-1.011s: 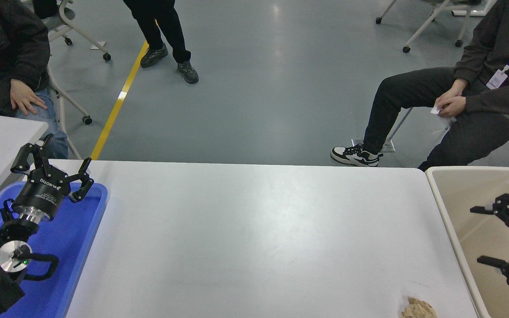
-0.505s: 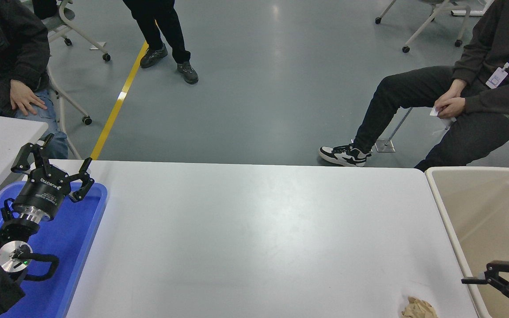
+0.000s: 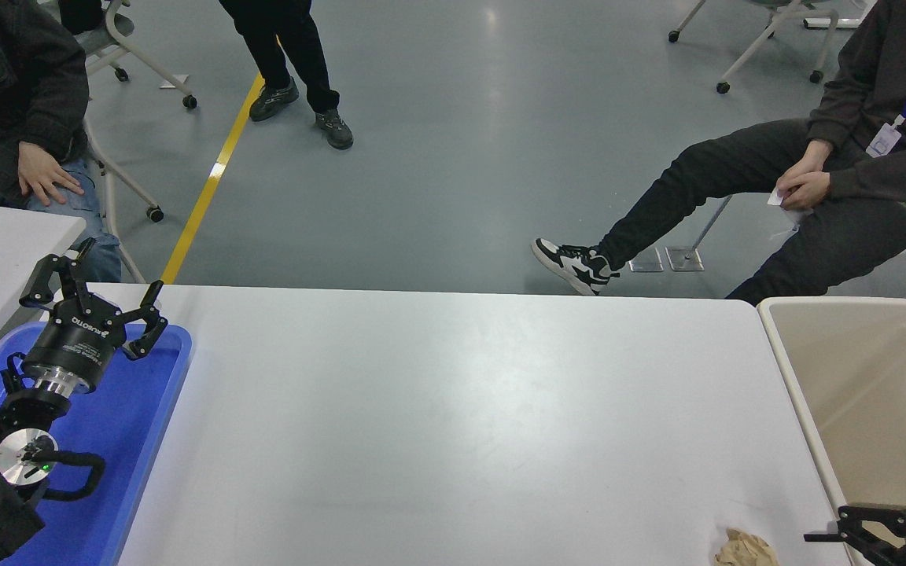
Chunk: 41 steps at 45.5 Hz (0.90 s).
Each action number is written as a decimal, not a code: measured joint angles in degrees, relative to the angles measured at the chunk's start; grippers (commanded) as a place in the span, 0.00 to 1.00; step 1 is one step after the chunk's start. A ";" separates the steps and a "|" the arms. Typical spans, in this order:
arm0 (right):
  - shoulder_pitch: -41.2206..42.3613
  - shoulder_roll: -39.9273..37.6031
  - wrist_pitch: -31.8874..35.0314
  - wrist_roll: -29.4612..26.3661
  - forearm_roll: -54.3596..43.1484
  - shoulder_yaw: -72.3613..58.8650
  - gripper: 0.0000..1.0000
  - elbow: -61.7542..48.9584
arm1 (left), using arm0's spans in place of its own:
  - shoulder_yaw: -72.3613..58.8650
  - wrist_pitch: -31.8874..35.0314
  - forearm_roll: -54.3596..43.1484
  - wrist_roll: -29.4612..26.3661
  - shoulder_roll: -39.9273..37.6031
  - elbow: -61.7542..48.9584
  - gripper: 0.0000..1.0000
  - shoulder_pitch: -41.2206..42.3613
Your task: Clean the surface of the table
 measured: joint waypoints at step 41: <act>0.33 16.07 -11.11 -0.05 2.55 1.77 1.00 -8.18 | 0.00 0.00 0.00 -0.02 0.00 0.00 1.00 0.00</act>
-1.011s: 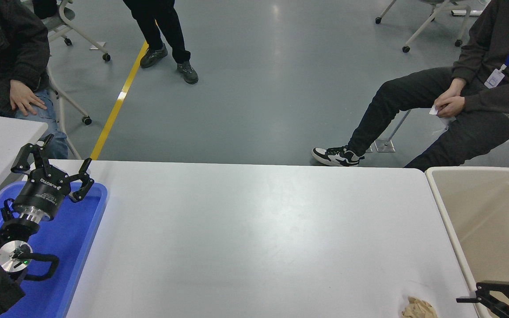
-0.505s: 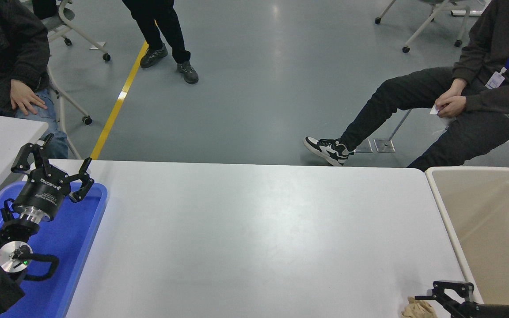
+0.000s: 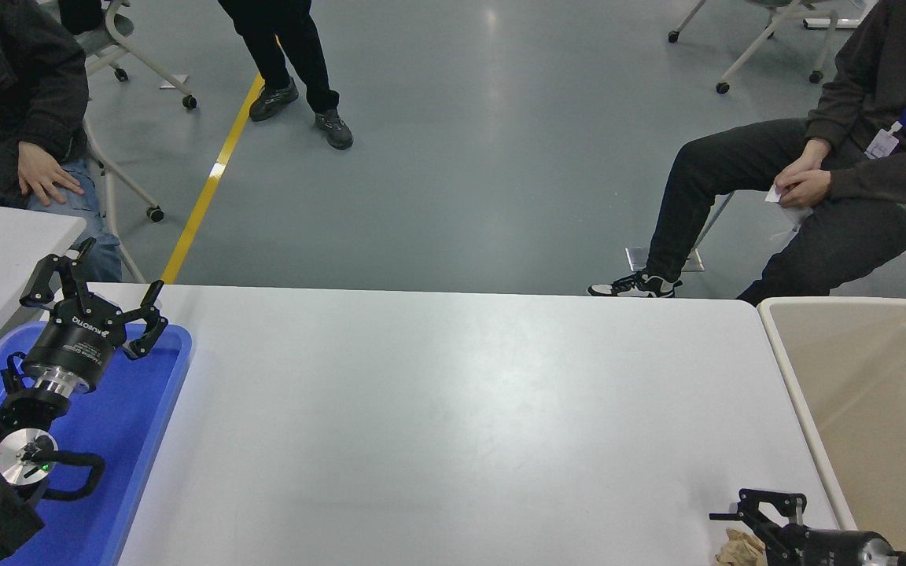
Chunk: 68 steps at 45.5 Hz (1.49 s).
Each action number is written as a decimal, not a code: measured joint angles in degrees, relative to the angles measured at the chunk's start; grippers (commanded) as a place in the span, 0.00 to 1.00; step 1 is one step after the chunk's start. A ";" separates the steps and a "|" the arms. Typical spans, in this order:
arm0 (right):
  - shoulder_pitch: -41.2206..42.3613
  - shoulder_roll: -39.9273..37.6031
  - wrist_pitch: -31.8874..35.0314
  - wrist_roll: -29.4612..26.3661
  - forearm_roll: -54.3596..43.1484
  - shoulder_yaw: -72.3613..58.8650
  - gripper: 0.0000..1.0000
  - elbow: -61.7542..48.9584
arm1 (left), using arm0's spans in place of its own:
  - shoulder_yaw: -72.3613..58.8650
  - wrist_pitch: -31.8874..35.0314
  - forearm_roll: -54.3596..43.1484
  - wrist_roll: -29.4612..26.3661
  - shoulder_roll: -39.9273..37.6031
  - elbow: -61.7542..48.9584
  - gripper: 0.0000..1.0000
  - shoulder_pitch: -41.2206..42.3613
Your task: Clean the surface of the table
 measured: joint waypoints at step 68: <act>-0.96 6.24 -0.20 0.90 -3.28 0.29 0.26 -9.89 | 0.00 0.00 0.00 -0.03 0.00 0.00 1.00 0.00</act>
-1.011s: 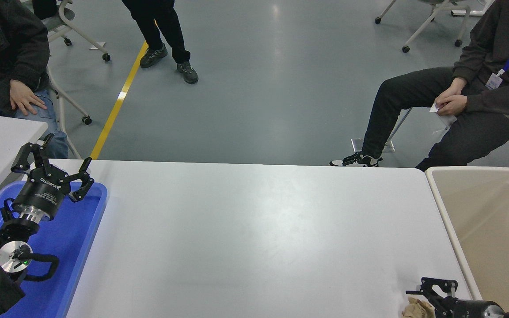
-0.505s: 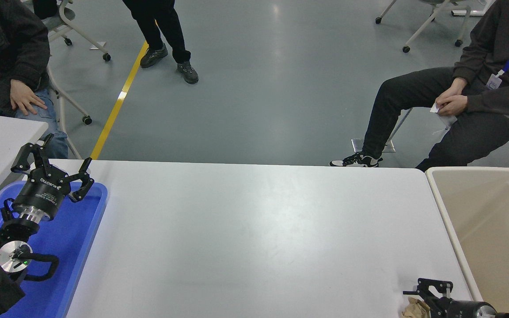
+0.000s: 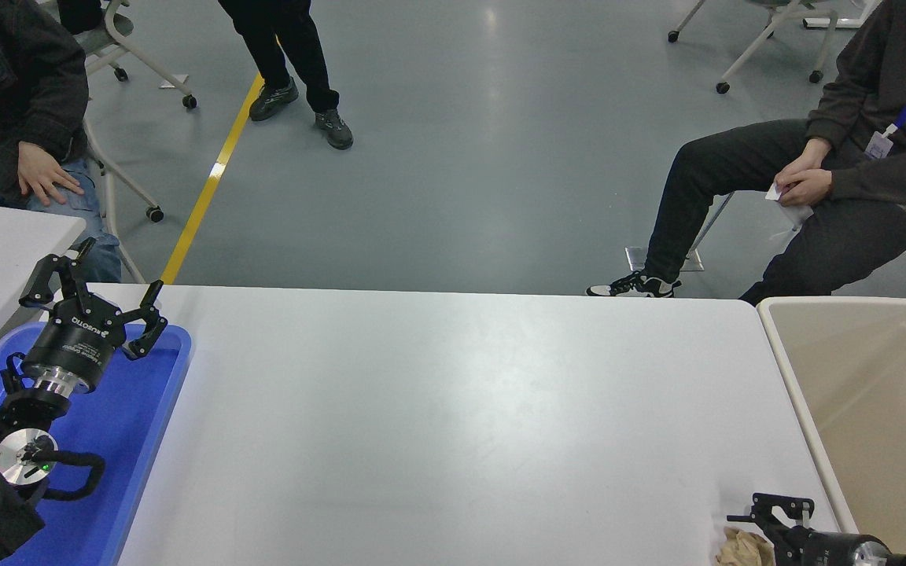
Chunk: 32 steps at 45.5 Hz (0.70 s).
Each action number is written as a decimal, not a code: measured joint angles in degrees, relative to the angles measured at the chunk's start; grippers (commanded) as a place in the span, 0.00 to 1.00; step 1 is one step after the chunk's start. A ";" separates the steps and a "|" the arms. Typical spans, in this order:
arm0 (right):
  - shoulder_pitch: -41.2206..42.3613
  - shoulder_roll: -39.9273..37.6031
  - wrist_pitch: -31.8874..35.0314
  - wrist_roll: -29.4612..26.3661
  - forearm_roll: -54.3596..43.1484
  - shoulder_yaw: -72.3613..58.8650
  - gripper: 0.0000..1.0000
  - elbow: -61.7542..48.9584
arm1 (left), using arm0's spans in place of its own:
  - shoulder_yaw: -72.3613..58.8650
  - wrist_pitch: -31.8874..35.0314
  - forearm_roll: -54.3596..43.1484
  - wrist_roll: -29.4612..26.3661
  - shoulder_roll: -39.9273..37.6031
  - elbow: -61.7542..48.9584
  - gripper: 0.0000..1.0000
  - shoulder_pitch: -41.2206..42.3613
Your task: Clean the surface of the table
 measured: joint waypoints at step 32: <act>0.61 -2.00 5.07 1.04 -5.23 0.79 0.04 -0.53 | 0.00 0.00 -0.01 0.04 0.00 0.00 1.00 0.00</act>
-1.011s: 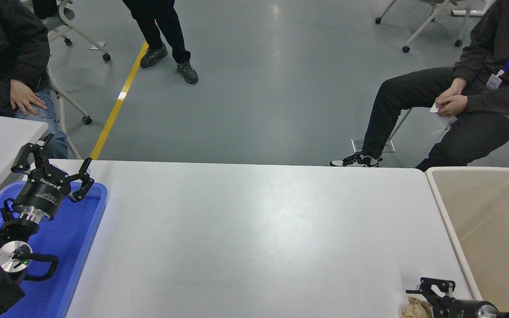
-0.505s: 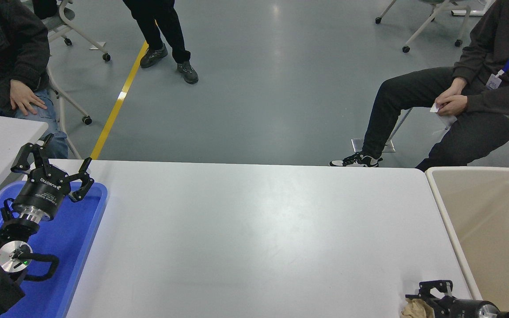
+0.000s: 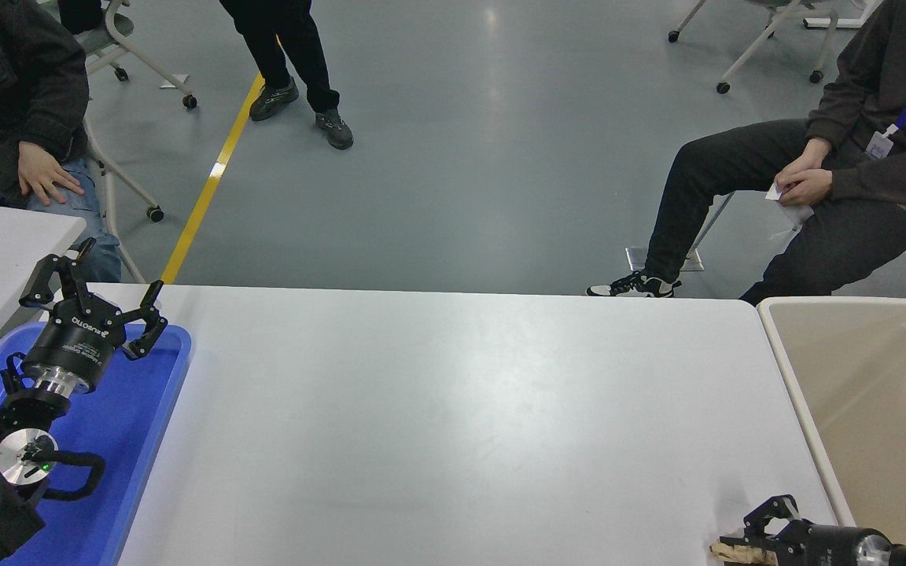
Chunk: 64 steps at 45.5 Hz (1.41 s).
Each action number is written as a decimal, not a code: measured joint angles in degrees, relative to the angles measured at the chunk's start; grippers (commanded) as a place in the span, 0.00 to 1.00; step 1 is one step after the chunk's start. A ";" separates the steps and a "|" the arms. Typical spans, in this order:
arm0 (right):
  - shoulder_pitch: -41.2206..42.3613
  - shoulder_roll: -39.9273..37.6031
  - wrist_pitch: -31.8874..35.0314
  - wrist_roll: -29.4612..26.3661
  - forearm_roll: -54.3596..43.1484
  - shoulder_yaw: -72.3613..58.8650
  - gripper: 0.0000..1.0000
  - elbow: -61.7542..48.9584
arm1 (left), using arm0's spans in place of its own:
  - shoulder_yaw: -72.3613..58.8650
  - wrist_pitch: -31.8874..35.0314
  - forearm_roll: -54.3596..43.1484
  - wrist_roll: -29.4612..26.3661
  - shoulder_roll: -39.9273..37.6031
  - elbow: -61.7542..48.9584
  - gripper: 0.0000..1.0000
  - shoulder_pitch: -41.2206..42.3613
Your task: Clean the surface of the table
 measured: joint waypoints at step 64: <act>13.38 -38.46 30.33 -0.38 11.54 9.96 0.00 19.25 | 0.00 0.00 -0.02 0.00 0.00 0.00 1.00 0.00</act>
